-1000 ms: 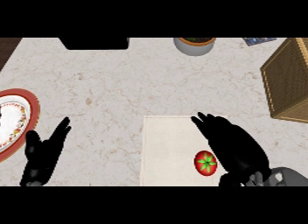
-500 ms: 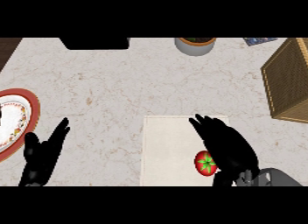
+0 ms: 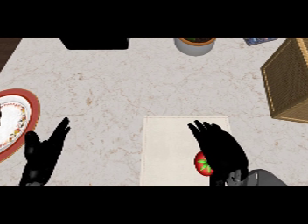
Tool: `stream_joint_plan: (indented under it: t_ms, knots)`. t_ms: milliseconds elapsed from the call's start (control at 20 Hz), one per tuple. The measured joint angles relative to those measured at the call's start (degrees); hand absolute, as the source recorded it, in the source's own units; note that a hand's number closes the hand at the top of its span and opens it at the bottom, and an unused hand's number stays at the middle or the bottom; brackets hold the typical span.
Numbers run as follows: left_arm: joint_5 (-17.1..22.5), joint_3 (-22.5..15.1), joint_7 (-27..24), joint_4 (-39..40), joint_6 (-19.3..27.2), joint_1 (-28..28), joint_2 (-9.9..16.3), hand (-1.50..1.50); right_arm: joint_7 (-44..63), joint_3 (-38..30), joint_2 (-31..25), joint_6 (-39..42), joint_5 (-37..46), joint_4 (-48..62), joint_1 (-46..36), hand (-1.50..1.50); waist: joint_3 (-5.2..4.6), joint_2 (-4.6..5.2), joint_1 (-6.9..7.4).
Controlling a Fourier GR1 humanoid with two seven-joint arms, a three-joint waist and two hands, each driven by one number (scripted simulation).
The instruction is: Pick the tomato from the placemat and place it in the basket
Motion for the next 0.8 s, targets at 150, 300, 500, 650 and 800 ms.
stream_joint_plan:
  t_ms: [150, 300, 500, 650, 800]
  knots:
    - [0.4, 0.95, -0.64, 0.51, -1.54, 0.14, 0.23, 0.0, -0.4, 0.59, 2.32, -0.4, 1.99, 2.65, 0.22, -1.5, 0.01, 0.0, 0.08]
    - [-0.03, 0.98, 0.01, 0.85, -1.8, -0.45, -0.41, 0.0, -2.3, 0.45, 2.09, -0.84, 3.41, 3.24, 1.78, -1.5, 0.05, -0.01, -0.06]
    - [-0.89, 1.4, -0.28, 0.67, -1.51, -0.26, -1.4, 0.0, -4.86, -0.11, 2.48, -1.56, 5.51, 4.77, 3.04, -1.5, 0.07, -0.05, -0.04]
    - [-1.59, 1.77, -0.3, 0.24, -1.39, 0.38, -1.57, 0.0, -5.55, -0.46, 3.02, -1.77, 6.95, 5.53, 3.87, 1.5, 0.05, -0.05, -0.03]
    - [-1.92, 2.14, -0.39, 0.65, -1.83, 0.14, -1.85, 0.0, -7.53, 0.18, 3.05, -1.94, 8.83, 5.76, 4.27, 1.5, 0.05, -0.05, -0.06]
